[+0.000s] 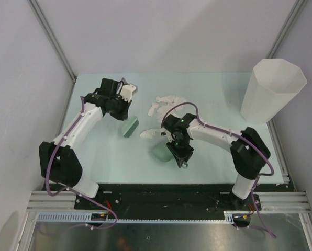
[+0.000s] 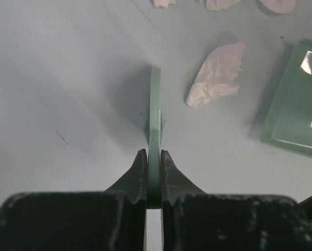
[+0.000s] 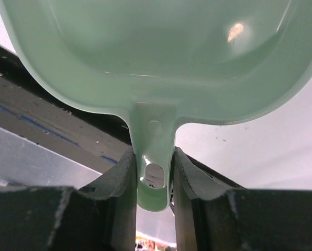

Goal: Sweep away the paper scraps from the table

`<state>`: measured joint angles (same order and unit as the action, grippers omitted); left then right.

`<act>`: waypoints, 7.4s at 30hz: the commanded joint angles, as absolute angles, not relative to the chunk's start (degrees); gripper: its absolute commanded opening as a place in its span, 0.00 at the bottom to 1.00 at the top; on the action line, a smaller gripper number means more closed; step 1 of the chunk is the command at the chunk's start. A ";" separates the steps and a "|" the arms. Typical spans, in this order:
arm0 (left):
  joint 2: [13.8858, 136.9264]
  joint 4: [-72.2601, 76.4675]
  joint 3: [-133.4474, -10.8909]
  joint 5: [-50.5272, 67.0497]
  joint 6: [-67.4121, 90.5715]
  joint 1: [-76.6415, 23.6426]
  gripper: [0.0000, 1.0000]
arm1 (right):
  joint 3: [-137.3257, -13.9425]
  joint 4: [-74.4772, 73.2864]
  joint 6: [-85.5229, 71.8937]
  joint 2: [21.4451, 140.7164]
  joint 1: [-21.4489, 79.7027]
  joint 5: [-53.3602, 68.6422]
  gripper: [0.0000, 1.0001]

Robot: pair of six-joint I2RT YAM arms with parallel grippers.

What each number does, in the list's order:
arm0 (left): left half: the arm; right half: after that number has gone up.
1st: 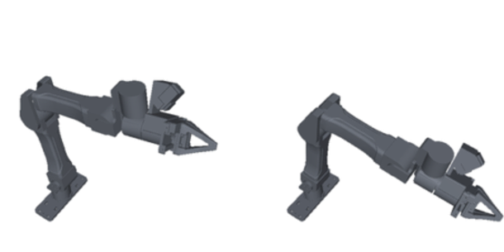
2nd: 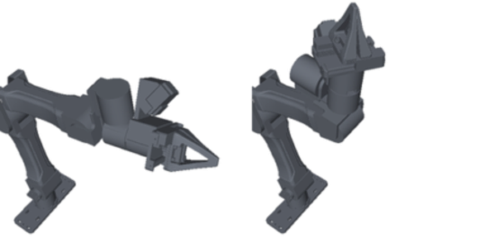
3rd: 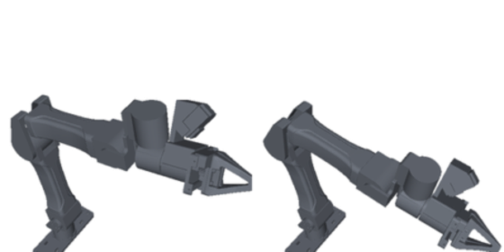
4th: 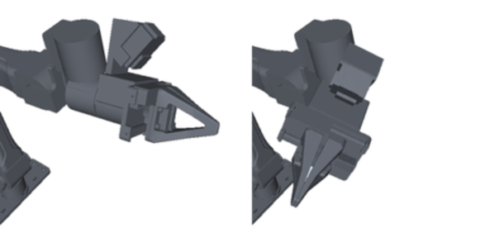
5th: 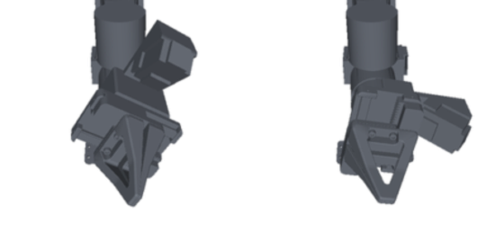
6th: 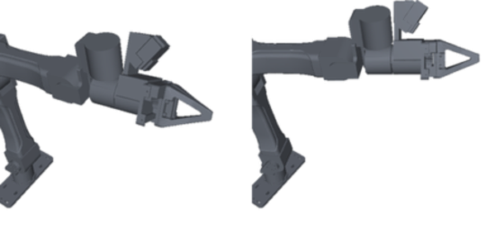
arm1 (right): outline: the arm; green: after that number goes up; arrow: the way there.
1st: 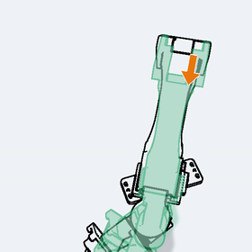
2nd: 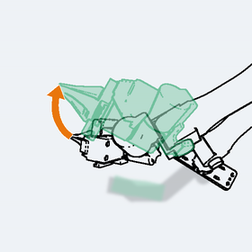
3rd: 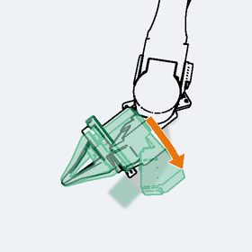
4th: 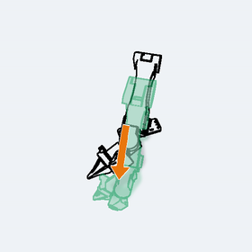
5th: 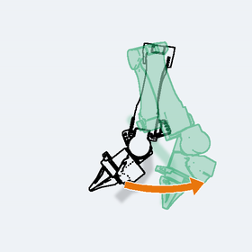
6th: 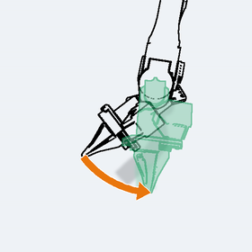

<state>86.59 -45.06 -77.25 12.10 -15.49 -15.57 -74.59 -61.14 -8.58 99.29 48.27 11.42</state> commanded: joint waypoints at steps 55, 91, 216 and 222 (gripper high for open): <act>67.68 -45.97 -75.68 15.91 -17.14 -11.78 0.00 | -106.86 -76.81 -0.18 94.04 23.31 -1.57 0.00; 67.50 -45.97 -73.39 20.48 -16.96 -11.78 0.00 | -75.67 26.17 98.68 83.40 -11.16 -44.30 0.00; 104.78 -48.78 -96.60 28.73 -23.38 -35.68 0.00 | -62.23 -48.42 -19.16 97.21 37.61 5.98 0.00; 96.16 -49.39 -93.69 30.32 -21.98 -34.46 0.00 | -62.23 -54.13 -20.48 94.49 42.36 5.36 0.00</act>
<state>102.69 -46.35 -94.17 24.08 -22.96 -35.16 -60.99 -49.28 -19.77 96.55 39.16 5.80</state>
